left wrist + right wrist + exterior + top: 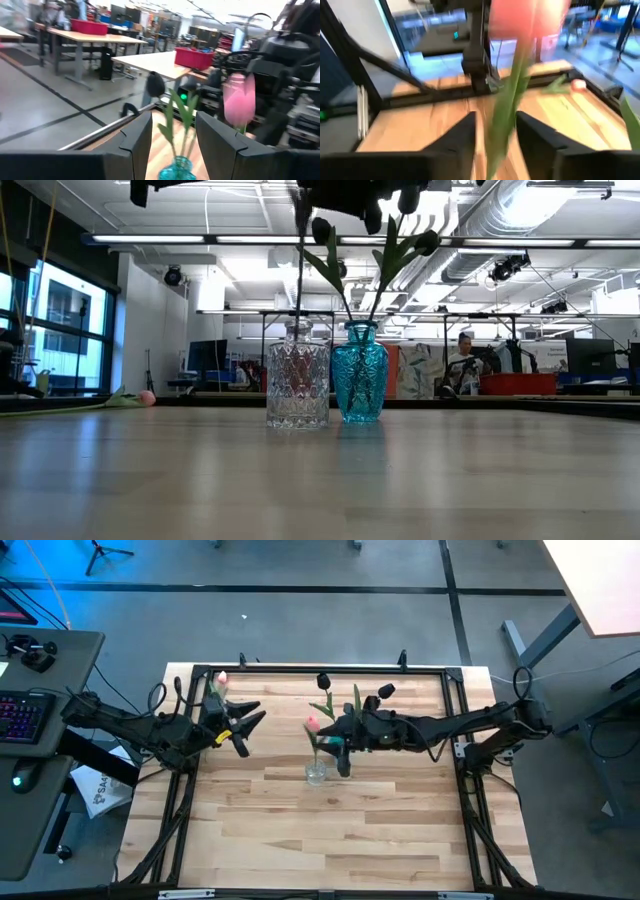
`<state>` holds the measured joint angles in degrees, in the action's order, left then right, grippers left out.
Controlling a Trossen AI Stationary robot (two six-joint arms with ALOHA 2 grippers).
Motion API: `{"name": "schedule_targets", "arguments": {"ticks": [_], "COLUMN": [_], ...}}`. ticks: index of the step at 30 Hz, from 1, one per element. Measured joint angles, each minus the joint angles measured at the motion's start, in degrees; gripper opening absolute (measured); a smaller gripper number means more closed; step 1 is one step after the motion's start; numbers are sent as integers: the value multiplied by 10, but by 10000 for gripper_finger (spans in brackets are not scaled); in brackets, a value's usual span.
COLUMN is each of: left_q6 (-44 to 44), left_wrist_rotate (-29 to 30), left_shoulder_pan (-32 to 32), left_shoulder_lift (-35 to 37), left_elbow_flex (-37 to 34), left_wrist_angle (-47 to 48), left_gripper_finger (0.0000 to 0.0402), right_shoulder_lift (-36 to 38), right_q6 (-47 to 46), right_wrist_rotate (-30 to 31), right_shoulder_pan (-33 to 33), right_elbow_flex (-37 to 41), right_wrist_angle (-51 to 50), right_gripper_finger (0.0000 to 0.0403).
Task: Sort flowers into vase by color
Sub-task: Put the bottom pink tulip into the transparent vase, then put the pink tulip into the transparent vase
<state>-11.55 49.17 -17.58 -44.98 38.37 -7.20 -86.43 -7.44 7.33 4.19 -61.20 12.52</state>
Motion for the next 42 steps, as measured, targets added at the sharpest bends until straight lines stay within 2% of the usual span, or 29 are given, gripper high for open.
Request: {"name": "schedule_targets", "arguments": {"ticks": [7,13,16,20,25,28,33,38,42], "left_q6": [37,43,47,25,-49,-62,-54,-68,-64], "left_wrist_rotate": [28,20,16,-26,-49,-77,-132,-244,-240], "left_shoulder_pan": [8,56,92,153,254,322,439,556,618], "left_shoulder_lift": [6,8,6,6,-17,-47,-131,-246,-346], "left_elbow_flex": [0,24,46,85,155,198,238,241,241], "left_wrist_angle": [-7,19,74,159,321,413,569,699,756], "left_gripper_finger": [141,141,141,141,141,141,141,135,122], "right_shoulder_lift": [10,26,30,30,30,30,30,30,30], "right_q6": [73,79,77,83,88,75,69,33,7], "right_wrist_rotate": [0,1,10,26,88,120,147,145,137], "right_shoulder_pan": [0,-7,-11,-11,-11,-11,-12,-12,-12], "right_elbow_flex": [-78,-177,-232,-308,-394,-429,-446,-418,-390], "right_wrist_angle": [-206,-388,-454,-536,-613,-641,-668,-676,-675], "right_gripper_finger": [282,343,352,353,353,353,353,353,353]}}
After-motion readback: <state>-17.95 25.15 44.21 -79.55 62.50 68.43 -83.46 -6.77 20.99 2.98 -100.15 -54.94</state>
